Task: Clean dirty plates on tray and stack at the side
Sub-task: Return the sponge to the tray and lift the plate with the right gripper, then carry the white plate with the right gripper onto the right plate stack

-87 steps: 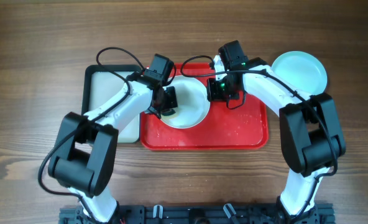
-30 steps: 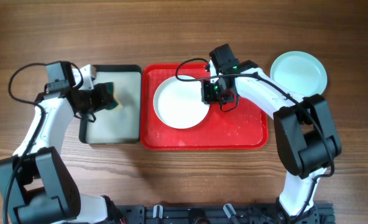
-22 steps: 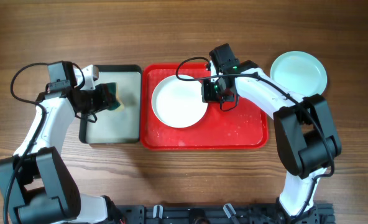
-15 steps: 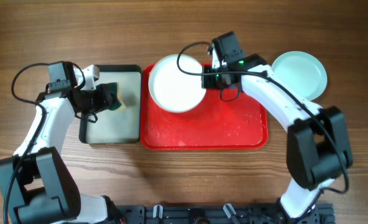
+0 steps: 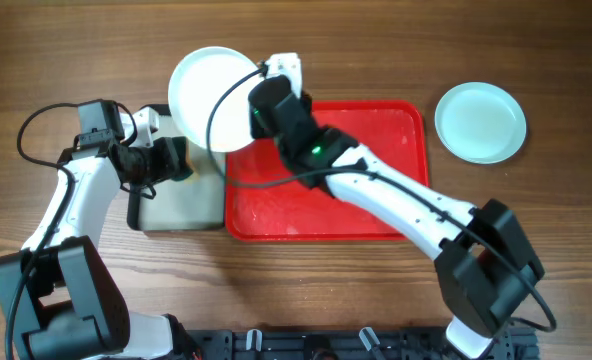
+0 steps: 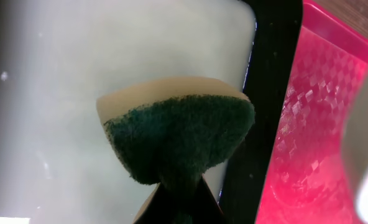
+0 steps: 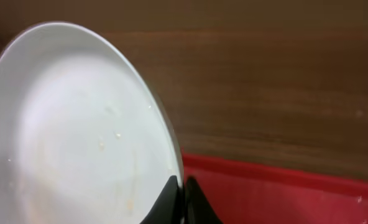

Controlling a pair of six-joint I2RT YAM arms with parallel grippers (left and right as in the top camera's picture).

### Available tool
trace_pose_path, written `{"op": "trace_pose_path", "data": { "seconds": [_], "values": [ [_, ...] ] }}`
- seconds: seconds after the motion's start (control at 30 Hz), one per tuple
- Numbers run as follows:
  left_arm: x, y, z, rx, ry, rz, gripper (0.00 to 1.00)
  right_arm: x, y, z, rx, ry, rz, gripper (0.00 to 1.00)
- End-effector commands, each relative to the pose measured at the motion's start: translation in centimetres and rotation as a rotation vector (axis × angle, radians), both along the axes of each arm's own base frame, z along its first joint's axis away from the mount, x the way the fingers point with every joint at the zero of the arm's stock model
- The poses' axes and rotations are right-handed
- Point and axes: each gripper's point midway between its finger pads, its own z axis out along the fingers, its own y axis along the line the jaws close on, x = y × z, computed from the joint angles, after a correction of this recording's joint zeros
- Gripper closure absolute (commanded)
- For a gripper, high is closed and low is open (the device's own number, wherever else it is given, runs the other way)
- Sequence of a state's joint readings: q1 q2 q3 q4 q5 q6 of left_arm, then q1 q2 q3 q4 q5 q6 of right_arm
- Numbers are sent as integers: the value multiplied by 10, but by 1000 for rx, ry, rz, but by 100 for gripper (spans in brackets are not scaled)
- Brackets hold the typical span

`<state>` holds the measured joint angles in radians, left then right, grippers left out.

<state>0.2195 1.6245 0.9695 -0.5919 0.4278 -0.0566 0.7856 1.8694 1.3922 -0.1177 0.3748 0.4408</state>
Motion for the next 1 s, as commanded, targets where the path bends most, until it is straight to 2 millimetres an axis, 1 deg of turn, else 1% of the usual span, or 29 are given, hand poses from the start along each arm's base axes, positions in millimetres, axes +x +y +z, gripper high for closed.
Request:
{"op": "trace_pose_path", "data": {
  "seconds": [0.0,0.17,0.33,0.5,0.67,0.7,0.77,0.8,0.87,0.9,0.97],
  "values": [
    [-1,0,4,15,-16,-16,96,11,1,13,-127,-129,2,96],
    [0,0,4,15,-17,-16,96,19,11,38,-219,-273,86,96],
    [0,0,4,15,-16,-16,96,21,14,49,-295,-344,131,96],
    [0,0,4,15,-16,-16,96,23,22,67,-352,-443,174,96],
    [0,0,4,15,-16,-16,96,11,45,79,-418,-535,255,96],
    [0,0,4,15,-16,-16,96,8,51,80,-457,-570,280,96],
    [0,0,4,15,-16,-16,96,4,66,71,-576,-629,342,96],
    [0,0,4,15,-16,-16,96,2,69,71,-619,-651,359,96],
    [0,0,4,15,-17,-16,95,1,78,74,-721,-729,382,96],
    [0,0,4,15,-17,-16,93,1,81,76,-754,-763,389,96],
    [0,0,4,15,-17,-16,92,-3,87,86,-773,-822,386,96]
  ]
}}
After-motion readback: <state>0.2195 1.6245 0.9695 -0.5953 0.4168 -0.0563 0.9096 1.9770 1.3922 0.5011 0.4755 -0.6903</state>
